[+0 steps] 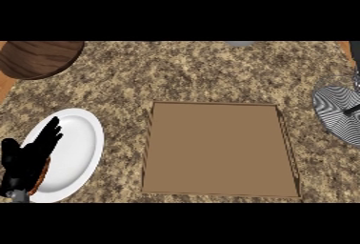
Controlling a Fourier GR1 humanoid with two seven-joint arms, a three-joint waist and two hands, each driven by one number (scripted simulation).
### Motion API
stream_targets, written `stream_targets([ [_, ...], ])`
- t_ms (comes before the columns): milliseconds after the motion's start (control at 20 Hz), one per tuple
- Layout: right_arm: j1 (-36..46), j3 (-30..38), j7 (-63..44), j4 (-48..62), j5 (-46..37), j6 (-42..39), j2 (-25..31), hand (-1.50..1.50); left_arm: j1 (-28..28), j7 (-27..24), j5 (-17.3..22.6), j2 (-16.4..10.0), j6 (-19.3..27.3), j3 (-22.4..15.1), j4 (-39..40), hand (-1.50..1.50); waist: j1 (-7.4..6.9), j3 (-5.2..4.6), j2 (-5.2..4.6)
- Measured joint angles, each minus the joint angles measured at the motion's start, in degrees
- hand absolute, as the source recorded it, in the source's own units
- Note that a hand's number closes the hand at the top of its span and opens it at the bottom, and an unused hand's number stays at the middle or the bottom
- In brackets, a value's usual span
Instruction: Pick the cupcake from the tray and place it in the tiered basket
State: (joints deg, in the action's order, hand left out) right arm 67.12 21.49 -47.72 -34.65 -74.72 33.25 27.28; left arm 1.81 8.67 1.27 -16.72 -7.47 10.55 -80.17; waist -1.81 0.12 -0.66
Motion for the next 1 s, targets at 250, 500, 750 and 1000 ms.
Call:
stream_targets([
  [250, -0.68, 1.07, 5.69, 6.39, 0.99, 1.32, 4.59, 1.5, -0.36, 0.38, 0.0, 0.08, 0.05, 0.29, 0.04, 0.0, 0.04, -0.12, -0.11],
  [500, 0.22, -5.6, 5.35, 12.09, -7.64, -9.79, 10.35, 1.5, -0.54, 1.05, -0.43, 0.44, 0.57, -0.03, -0.41, 0.0, -0.05, -0.18, -0.05],
  [750, 3.51, -9.33, 9.42, 15.77, -11.52, -18.88, 14.41, 1.5, -0.99, 1.13, -0.42, 0.35, 0.31, 0.15, 0.25, 0.0, -0.07, -0.14, 0.02],
  [1000, 4.92, -10.73, 13.66, 17.53, -12.8, -22.85, 16.62, 1.5, -0.84, 0.14, -0.12, 0.03, -0.56, 0.76, 1.03, 0.0, 0.1, -0.08, 0.13],
])
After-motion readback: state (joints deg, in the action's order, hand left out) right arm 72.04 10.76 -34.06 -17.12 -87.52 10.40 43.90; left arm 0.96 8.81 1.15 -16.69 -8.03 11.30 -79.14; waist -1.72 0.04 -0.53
